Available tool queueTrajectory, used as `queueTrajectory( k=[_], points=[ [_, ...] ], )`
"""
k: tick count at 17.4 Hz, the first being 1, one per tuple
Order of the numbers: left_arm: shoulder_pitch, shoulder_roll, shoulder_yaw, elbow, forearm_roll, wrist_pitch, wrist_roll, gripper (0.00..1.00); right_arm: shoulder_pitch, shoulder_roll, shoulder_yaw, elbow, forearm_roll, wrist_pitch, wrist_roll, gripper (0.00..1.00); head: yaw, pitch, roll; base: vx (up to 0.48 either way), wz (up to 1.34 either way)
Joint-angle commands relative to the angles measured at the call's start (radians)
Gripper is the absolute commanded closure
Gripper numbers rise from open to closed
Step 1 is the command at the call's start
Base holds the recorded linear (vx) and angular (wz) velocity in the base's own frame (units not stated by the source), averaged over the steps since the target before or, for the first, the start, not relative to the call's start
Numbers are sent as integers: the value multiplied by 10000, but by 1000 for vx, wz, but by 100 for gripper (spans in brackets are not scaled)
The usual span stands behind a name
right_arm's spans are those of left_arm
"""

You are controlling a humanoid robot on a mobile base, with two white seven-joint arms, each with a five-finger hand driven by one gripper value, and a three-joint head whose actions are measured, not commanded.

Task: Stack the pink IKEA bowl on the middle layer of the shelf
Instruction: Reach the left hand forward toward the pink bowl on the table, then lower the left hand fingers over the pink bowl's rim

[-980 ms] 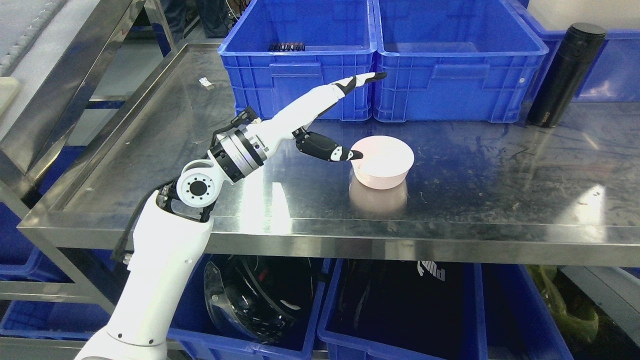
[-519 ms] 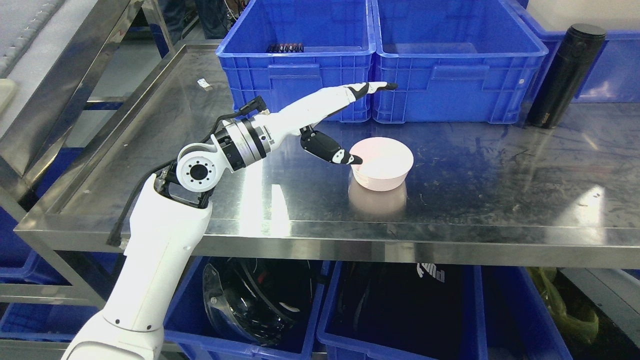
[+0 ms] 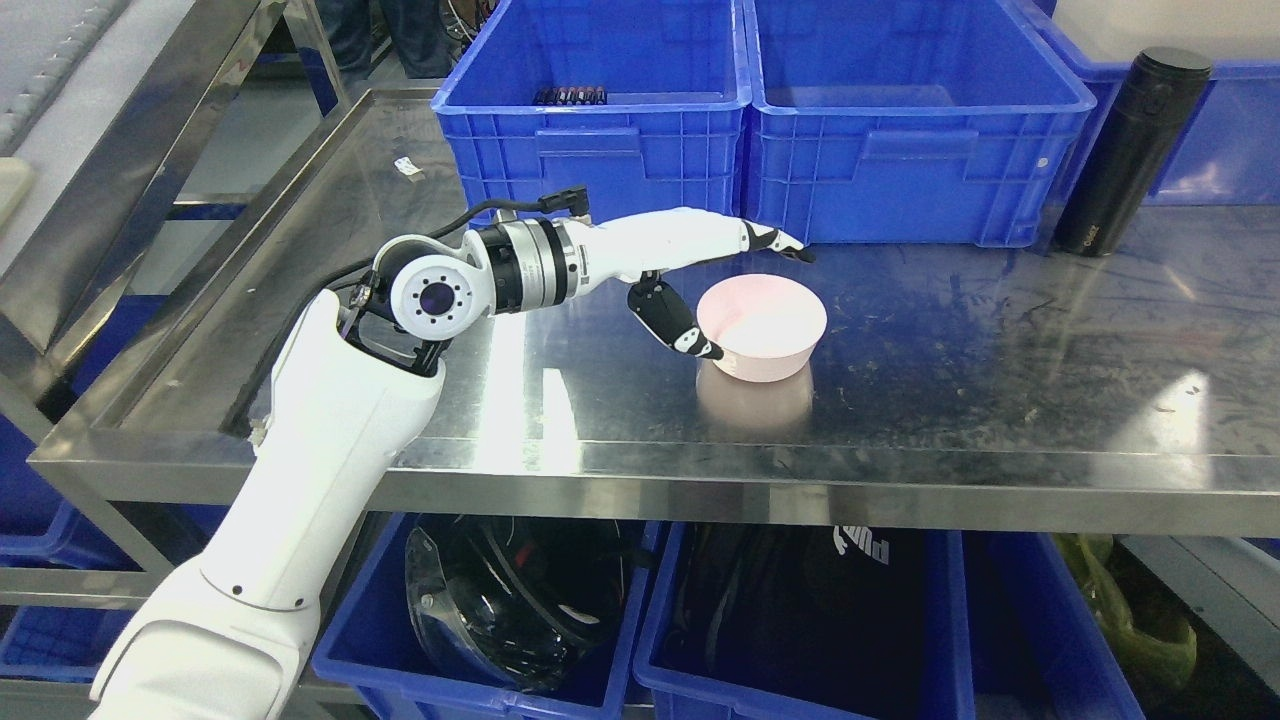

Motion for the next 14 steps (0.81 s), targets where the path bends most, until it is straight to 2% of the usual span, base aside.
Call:
queueTrajectory(
  k=[1, 3, 4, 6, 9, 14],
  points=[
    [-676, 195, -785, 244, -91, 146, -420, 13, 30, -175, 0, -175, 0, -4, 8, 0, 0, 0, 0, 0, 0],
    [-951, 240, -431, 199, 1039, 741, -558, 13, 30, -175, 0, -175, 0, -4, 8, 0, 0, 0, 0, 0, 0],
    [-1211, 499, -430, 47, 1927, 1109, -573, 12, 45, -175, 0, -175, 0, -4, 8, 0, 0, 0, 0, 0, 0],
    [-1763, 1524, -628, -139, 3083, 1420, -695, 10, 30, -175, 0, -175, 0, -4, 8, 0, 0, 0, 0, 0, 0],
    [-2134, 2386, -1181, -200, 3148, 1405, -1018, 6, 30, -175, 0, -175, 0, -4, 8, 0, 0, 0, 0, 0, 0],
    [-2026, 2404, -2347, -216, 3132, 1328, -1156, 6, 30, -175, 0, -175, 0, -4, 8, 0, 0, 0, 0, 0, 0]
  ],
)
